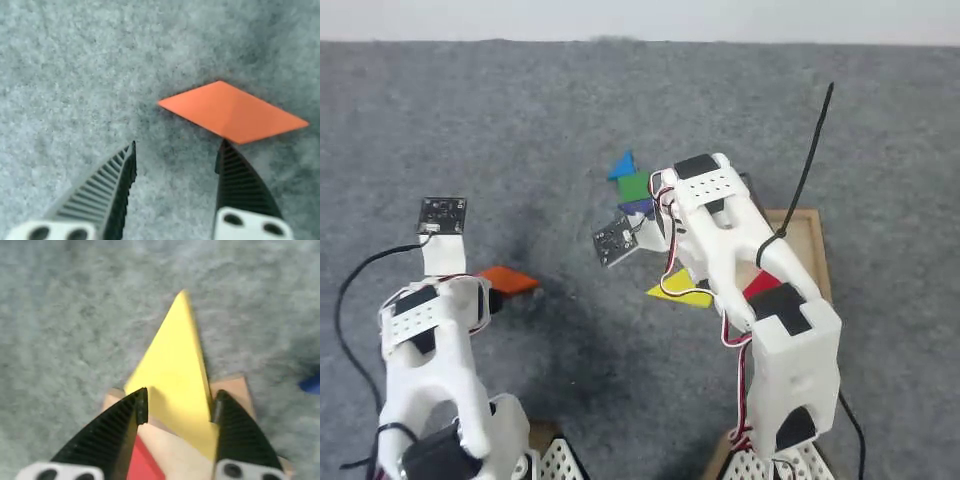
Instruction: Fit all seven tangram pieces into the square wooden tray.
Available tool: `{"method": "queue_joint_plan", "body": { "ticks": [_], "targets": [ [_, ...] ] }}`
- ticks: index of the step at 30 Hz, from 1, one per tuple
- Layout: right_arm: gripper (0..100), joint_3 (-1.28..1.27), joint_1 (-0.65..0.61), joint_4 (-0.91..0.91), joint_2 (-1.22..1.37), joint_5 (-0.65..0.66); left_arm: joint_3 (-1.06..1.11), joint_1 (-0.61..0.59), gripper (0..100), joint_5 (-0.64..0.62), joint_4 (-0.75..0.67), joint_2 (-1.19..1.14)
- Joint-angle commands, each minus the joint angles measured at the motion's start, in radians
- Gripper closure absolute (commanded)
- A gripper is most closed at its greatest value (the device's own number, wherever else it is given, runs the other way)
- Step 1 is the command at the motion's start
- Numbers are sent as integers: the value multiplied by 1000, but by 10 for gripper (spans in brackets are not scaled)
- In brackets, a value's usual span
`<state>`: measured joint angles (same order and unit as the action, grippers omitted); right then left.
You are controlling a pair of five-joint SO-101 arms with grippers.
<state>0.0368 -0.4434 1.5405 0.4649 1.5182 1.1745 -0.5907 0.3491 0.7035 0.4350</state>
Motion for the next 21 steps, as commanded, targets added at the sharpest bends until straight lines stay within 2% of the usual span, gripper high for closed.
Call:
{"method": "queue_joint_plan", "body": {
  "ticks": [1, 5, 10, 14, 17, 21],
  "targets": [
    [889, -12, 1, 54, 30, 11, -27, -6, 751, 8, -15, 0],
    [996, -17, 1, 47, 28, -72, -27, -6, 751, 8, -15, 0],
    [990, -17, -1, 42, 19, -196, -27, -6, 751, 6, -18, 0],
    [990, -17, -2, -28, -31, -368, -27, -6, 751, 6, -18, -2],
    [990, -26, -15, -53, -151, -505, -27, -6, 751, 6, -18, -2],
    [990, -181, -64, -101, -389, -591, -27, -6, 751, 9, -18, -2]
  ]
}}
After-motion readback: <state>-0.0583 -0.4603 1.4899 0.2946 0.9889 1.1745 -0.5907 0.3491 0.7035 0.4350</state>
